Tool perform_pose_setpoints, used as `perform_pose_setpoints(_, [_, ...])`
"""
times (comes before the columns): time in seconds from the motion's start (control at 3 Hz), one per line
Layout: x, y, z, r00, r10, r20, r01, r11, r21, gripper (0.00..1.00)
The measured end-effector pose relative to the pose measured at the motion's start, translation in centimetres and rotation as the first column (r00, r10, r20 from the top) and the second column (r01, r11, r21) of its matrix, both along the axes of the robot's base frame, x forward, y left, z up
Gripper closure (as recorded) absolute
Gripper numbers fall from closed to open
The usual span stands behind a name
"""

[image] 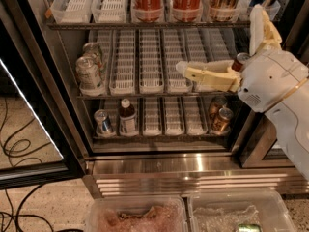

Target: Pick orange can from top shelf of fridge

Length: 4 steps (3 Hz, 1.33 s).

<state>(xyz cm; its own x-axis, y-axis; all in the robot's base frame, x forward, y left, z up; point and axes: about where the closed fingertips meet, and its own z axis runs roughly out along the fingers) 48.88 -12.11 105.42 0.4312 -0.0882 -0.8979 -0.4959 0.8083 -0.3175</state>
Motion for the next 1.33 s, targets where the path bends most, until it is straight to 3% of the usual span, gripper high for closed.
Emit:
perform_pose_setpoints(0.33, [0.6, -0.4, -0.1, 0.9998, -0.019, 0.003, 0.019, 1.0, -0.004, 0.0])
perform_pose_setpoints(0.67, [1.6, -1.2, -0.6, 0.9987, -0.044, -0.024, 0.043, 0.998, -0.044, 0.0])
perform_pose_setpoints(1.0, [3.0, -4.1, -3.3, 0.9874, -0.126, -0.097, 0.119, 0.99, -0.073, 0.0])
perform_pose_setpoints(1.33, [3.0, -3.9, -3.1, 0.9883, -0.123, -0.089, 0.117, 0.991, -0.071, 0.0])
